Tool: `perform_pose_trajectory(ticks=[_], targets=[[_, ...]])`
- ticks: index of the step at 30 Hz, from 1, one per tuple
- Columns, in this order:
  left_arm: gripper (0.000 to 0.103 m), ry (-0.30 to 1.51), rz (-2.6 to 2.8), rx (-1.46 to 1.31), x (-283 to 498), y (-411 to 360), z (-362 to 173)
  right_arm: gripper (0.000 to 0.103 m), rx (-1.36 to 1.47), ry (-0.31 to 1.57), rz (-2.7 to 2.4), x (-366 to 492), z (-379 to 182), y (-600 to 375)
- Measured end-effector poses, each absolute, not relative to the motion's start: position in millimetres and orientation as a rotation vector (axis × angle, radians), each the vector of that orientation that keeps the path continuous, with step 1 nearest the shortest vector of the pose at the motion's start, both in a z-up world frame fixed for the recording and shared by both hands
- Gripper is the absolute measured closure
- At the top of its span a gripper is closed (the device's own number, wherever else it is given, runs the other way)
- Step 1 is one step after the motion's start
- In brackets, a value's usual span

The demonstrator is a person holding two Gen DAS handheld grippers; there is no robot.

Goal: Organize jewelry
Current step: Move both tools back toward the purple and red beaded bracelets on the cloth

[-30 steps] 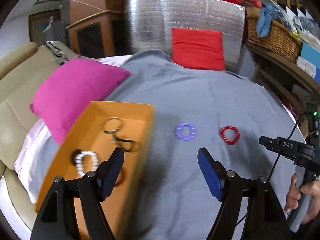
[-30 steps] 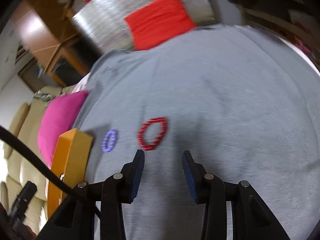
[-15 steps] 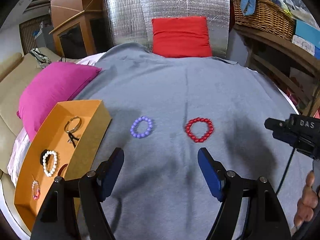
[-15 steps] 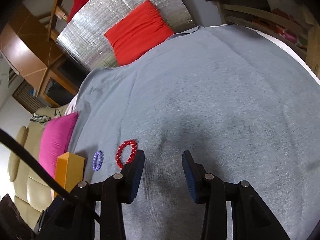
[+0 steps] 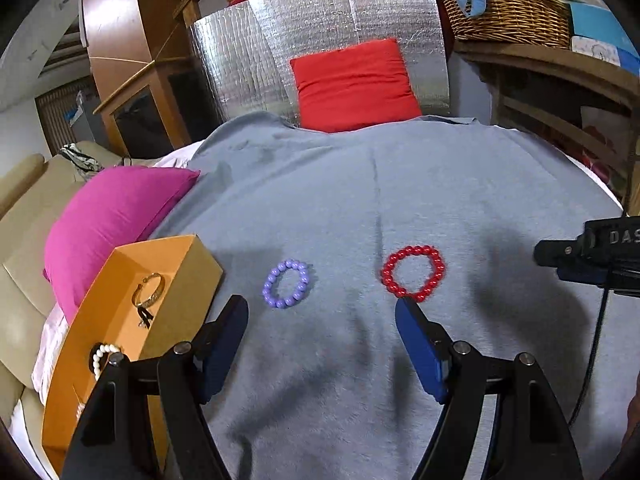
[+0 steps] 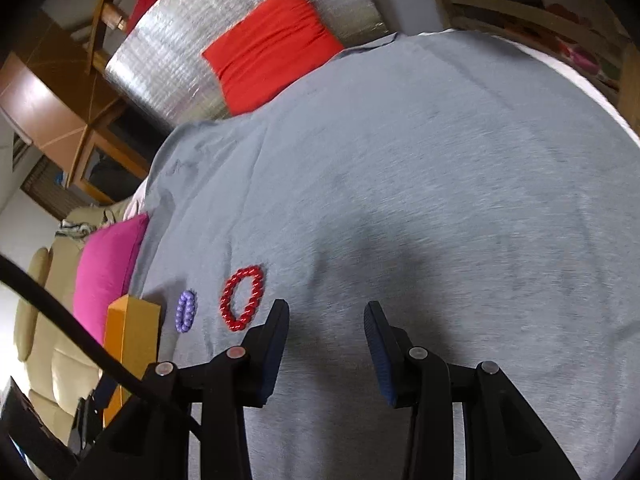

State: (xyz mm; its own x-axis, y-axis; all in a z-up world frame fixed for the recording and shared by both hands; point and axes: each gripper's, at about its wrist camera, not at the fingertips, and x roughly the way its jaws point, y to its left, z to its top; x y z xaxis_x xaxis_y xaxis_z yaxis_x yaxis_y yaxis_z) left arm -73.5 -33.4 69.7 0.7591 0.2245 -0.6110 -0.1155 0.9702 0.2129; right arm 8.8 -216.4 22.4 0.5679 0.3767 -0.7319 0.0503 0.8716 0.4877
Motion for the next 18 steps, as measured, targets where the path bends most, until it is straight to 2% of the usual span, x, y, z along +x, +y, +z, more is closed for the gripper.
perform_pose_trajectory(ticks=[18], targets=[[0.026,0.707,0.168,0.122,-55.6,8.0,75.8,0.06,0.436,0.99,0.246,31.4,11.1,-157.2]])
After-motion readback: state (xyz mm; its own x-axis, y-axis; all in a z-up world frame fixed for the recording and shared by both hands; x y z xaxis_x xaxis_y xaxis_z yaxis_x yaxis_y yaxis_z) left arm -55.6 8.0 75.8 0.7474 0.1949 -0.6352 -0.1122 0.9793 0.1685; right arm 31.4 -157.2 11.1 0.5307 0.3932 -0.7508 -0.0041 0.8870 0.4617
